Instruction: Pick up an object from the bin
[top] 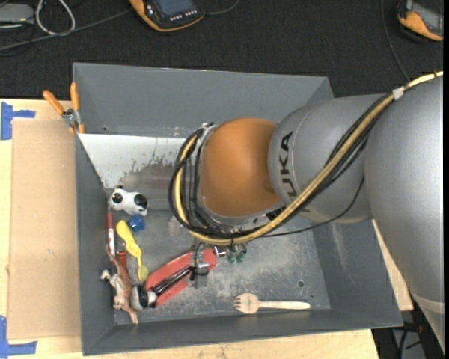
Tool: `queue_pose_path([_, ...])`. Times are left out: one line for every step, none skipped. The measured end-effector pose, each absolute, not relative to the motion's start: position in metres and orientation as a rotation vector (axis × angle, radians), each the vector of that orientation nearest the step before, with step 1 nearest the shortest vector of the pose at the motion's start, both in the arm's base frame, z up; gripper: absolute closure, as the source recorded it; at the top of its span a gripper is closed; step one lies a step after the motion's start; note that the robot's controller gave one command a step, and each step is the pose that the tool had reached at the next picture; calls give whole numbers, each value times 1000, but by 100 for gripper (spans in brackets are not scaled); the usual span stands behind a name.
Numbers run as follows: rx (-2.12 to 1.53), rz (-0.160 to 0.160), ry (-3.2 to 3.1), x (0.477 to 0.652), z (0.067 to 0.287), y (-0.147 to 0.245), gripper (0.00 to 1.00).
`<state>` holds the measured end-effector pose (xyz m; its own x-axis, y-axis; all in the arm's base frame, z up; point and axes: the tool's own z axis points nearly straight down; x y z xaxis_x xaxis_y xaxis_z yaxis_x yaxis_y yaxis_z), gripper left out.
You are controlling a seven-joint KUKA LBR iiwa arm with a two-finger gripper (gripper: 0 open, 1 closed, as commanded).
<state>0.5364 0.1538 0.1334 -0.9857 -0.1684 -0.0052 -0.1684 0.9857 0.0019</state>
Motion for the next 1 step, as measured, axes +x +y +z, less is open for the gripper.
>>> queue_pose_path([-377, 0, 3123, 543, 114, 156, 0])
